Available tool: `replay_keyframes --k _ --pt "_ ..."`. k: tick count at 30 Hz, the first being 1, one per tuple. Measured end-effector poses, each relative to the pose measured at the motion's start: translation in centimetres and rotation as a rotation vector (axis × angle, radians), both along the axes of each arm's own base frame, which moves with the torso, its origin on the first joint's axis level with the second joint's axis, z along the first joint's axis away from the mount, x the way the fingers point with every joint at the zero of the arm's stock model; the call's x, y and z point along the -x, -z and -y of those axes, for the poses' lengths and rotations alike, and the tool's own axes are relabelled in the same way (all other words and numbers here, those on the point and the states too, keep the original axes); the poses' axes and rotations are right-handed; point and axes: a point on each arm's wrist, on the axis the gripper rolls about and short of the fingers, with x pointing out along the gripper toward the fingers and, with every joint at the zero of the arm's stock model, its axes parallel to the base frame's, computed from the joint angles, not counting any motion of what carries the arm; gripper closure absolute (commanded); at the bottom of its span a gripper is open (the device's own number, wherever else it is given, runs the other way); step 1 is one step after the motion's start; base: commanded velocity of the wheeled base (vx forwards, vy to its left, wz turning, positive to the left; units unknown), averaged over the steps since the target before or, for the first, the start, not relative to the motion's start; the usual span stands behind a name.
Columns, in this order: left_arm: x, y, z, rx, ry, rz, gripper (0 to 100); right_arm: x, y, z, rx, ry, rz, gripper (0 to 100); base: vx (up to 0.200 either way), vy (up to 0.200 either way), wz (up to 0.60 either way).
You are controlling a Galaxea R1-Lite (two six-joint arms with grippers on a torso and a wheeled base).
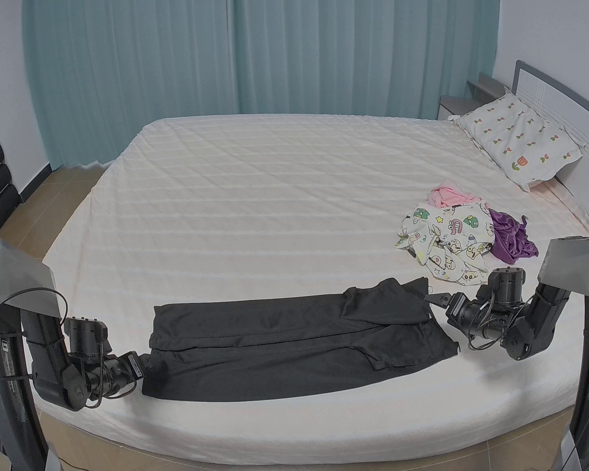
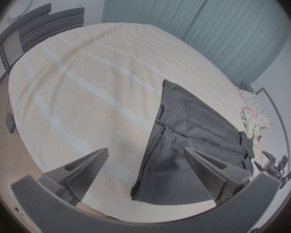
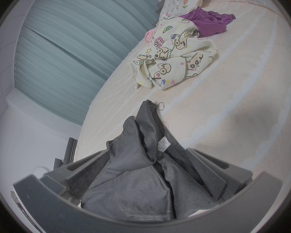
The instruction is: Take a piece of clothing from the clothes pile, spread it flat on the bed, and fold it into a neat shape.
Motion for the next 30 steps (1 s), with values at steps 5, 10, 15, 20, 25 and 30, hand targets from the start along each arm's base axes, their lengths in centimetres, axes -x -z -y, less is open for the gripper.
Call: replay_keyframes --k 5,10,15,20,25,30 --pt "-1.8 -1.1 -0.7 0.026 -0.045 0.069 0 0.0 0.0 0.0 0.0 0.0 0.0 0 0.0 0.0 0.0" --pt "-4.4 -1.8 -1.0 0.056 -0.073 0.055 0 0.0 0.1 0.0 0.0 0.0 -0.001 0 0.0 0.0 0.0" --pt "-8.0 -3.3 -1.2 0.102 -0.095 0.114 0 0.0 0.2 0.0 0.0 0.0 -0.003 0 0.0 0.0 0.0" --pt "-10.9 -3.0 -0.9 0.132 -0.088 0.142 0 0.0 0.3 -0.1 0.0 -0.001 -0.006 0 0.0 0.0 0.0" --pt "-12.7 -2.0 -0.6 0.142 -0.078 0.151 0 0.0 0.5 -0.1 0.002 -0.003 -0.01 0 0.0 0.0 0.0" --pt "-13.3 -1.2 -0.3 0.143 -0.07 0.146 0 -0.1 0.6 -0.2 0.002 -0.004 -0.01 0 0.0 0.0 0.0"
